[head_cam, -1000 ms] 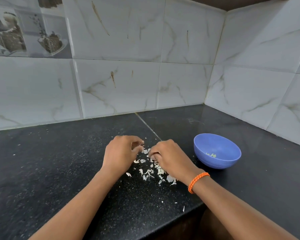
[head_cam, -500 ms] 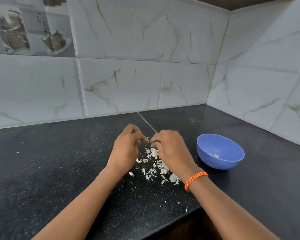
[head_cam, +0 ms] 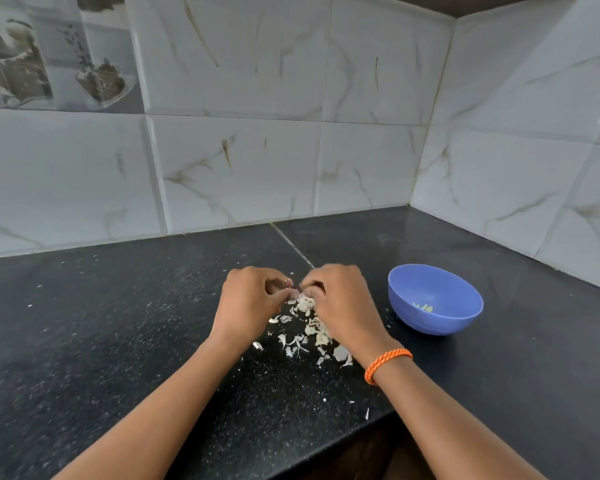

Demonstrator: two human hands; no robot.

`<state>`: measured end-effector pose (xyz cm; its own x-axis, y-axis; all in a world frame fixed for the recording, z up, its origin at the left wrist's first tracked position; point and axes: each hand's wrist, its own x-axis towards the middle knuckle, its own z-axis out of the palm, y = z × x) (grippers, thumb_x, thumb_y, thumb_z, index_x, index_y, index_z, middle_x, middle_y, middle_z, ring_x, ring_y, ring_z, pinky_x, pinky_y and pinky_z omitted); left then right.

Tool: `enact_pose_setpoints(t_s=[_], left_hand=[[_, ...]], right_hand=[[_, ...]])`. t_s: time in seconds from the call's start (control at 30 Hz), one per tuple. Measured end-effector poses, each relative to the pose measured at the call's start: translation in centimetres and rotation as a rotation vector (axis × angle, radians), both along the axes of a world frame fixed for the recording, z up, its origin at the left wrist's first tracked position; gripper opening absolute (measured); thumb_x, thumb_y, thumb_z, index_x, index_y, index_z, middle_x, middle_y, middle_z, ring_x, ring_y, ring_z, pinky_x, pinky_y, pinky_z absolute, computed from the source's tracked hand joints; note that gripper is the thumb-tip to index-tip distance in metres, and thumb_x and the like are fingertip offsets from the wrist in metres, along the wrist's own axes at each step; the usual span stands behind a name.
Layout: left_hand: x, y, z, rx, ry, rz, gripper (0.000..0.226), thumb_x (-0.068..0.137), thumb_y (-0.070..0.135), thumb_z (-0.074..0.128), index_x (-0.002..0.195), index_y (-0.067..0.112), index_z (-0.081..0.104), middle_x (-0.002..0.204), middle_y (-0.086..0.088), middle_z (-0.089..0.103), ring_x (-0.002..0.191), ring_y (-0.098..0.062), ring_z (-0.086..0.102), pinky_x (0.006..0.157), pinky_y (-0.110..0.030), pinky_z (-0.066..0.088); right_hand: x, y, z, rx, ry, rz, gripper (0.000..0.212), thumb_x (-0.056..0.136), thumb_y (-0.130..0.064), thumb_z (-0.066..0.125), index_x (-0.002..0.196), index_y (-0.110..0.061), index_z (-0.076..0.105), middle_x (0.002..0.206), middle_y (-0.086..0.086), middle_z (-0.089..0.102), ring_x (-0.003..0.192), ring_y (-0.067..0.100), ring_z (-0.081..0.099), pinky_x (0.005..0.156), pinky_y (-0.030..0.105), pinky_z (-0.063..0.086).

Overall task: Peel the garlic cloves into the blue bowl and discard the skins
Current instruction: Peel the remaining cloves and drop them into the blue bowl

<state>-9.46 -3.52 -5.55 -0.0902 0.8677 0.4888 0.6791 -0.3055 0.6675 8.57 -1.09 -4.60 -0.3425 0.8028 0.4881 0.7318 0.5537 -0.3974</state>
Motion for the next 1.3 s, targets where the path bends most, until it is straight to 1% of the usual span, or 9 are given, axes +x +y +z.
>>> enact_pose_setpoints(t_s=[0.07,0.2,0.3,0.4,0.5,0.73,1.03,1.2,1.3], left_hand=[[-0.1,0.0,-0.2,0.018,-0.019,0.031,0.016,0.1,0.023,0.077,0.085,0.024,0.083,0.06,0.005,0.073,0.052,-0.008,0.068,0.064,-0.037,0.063],[-0.1,0.5,0.0,0.115,0.062,-0.011,0.036,0.096,-0.01,0.066,0.098,0.021,0.085,0.1,0.013,0.076,0.071,-0.005,0.071,0.072,-0.033,0.063],[0.8,-0.2,0.2,0.025,-0.03,-0.02,0.011,0.096,0.014,0.081,0.098,0.024,0.083,0.085,0.016,0.078,0.047,-0.011,0.069,0.055,-0.029,0.058],[1.3,0.0,-0.4,0.014,-0.012,-0.117,0.026,0.095,0.01,0.081,0.113,0.027,0.083,0.094,0.021,0.077,0.066,-0.004,0.073,0.063,-0.019,0.057],[2.0,-0.5,-0.6,0.002,-0.054,-0.229,0.036,0.092,0.014,0.084,0.124,0.03,0.079,0.104,0.02,0.079,0.09,-0.003,0.075,0.082,-0.028,0.062],[3.4,-1.0,-0.7,0.098,0.022,-0.12,0.011,0.092,0.047,0.083,0.097,0.037,0.08,0.081,0.028,0.074,0.07,0.001,0.069,0.063,-0.023,0.051],[3.1,-0.7,-1.5,0.0,0.053,-0.281,0.015,0.099,0.036,0.073,0.087,0.031,0.079,0.073,0.013,0.075,0.063,-0.019,0.071,0.065,-0.046,0.058],[3.1,-0.7,-1.4,-0.052,-0.031,-0.327,0.02,0.104,0.021,0.07,0.086,0.025,0.078,0.074,0.005,0.075,0.062,-0.012,0.072,0.066,-0.033,0.056],[3.3,-0.7,-1.5,-0.115,-0.165,-0.366,0.023,0.108,0.013,0.063,0.09,0.019,0.075,0.077,-0.002,0.073,0.062,-0.027,0.072,0.066,-0.035,0.058]], right_hand=[[-0.1,-0.8,-0.7,-0.046,-0.108,0.037,0.019,0.098,-0.006,0.068,0.091,-0.018,0.082,0.089,0.0,0.076,0.081,0.014,0.07,0.081,0.037,0.06],[0.9,-0.4,-1.5,-0.047,-0.015,0.064,0.02,0.097,-0.005,0.07,0.092,-0.019,0.084,0.089,-0.004,0.078,0.075,0.004,0.065,0.074,0.026,0.056],[1.3,-0.4,-1.2,-0.083,-0.073,0.098,0.019,0.098,-0.01,0.071,0.092,-0.022,0.084,0.09,-0.006,0.078,0.077,0.006,0.07,0.077,0.032,0.06],[2.6,-0.1,0.5,-0.029,0.339,0.017,0.01,0.092,-0.014,0.081,0.09,-0.022,0.086,0.086,-0.013,0.08,0.078,0.0,0.073,0.077,0.017,0.058],[4.2,-0.2,1.1,-0.095,0.531,0.052,0.012,0.091,-0.008,0.081,0.092,-0.019,0.087,0.086,-0.013,0.081,0.082,0.001,0.075,0.077,0.014,0.056],[4.7,-1.0,-0.1,-0.156,0.524,0.134,0.012,0.093,-0.007,0.08,0.094,-0.017,0.085,0.079,-0.01,0.08,0.065,0.012,0.072,0.067,0.023,0.059],[5.8,-0.8,-3.0,-0.313,0.602,0.221,0.012,0.1,-0.009,0.073,0.1,-0.018,0.082,0.087,0.002,0.078,0.069,0.022,0.071,0.066,0.046,0.064],[5.7,-0.9,-3.5,-0.479,0.781,0.305,0.013,0.103,-0.003,0.066,0.107,-0.003,0.079,0.089,0.013,0.078,0.079,0.023,0.072,0.076,0.034,0.064],[5.5,-0.9,-3.5,-0.516,0.867,0.32,0.014,0.105,-0.006,0.065,0.108,-0.004,0.079,0.089,0.013,0.076,0.079,0.025,0.071,0.076,0.033,0.063]])
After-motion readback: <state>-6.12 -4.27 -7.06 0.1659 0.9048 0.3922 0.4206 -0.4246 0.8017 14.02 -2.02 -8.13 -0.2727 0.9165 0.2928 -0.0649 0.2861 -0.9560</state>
